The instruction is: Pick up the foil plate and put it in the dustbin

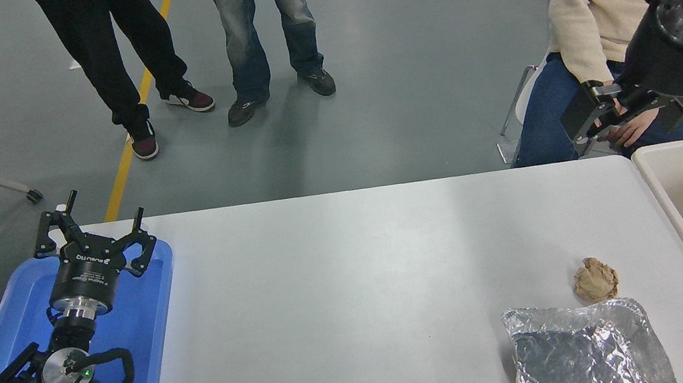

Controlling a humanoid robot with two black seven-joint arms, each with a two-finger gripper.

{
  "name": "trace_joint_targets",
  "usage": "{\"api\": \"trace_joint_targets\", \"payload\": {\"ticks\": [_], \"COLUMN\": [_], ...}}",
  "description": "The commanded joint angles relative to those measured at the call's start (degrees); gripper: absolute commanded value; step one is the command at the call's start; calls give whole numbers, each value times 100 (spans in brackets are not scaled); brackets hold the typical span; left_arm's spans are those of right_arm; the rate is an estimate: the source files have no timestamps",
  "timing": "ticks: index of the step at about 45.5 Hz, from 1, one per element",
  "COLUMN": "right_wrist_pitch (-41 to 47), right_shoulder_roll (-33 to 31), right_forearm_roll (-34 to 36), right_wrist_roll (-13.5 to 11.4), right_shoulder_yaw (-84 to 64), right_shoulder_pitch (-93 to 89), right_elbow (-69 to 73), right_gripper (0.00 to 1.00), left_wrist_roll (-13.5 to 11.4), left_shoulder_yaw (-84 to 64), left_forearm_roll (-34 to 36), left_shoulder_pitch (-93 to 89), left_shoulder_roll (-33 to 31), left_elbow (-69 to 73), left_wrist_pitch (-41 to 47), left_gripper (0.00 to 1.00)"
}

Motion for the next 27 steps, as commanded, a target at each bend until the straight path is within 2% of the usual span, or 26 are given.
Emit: {"api": "trace_joint_targets", "payload": {"ticks": [1, 27], "right_wrist_pitch": [0, 0], "right_shoulder_roll": [-6, -14], "right_forearm_roll": [0, 0], "right_wrist_roll": [0, 0], "right_shoulder_yaw": [-3, -3], "right_shoulder_pitch": [6, 33], "right_elbow": [0, 0], "right_gripper": [100, 100], "left_wrist_roll": [-3, -12], "left_shoulder_yaw": [12, 47], "left_forearm_roll": [0, -9], "left_shoulder_pitch": [4, -5], "left_shoulder_roll": [4, 4], "left_elbow": [3, 3], "left_wrist_pitch": [8, -1], "left_gripper": [100, 100]}}
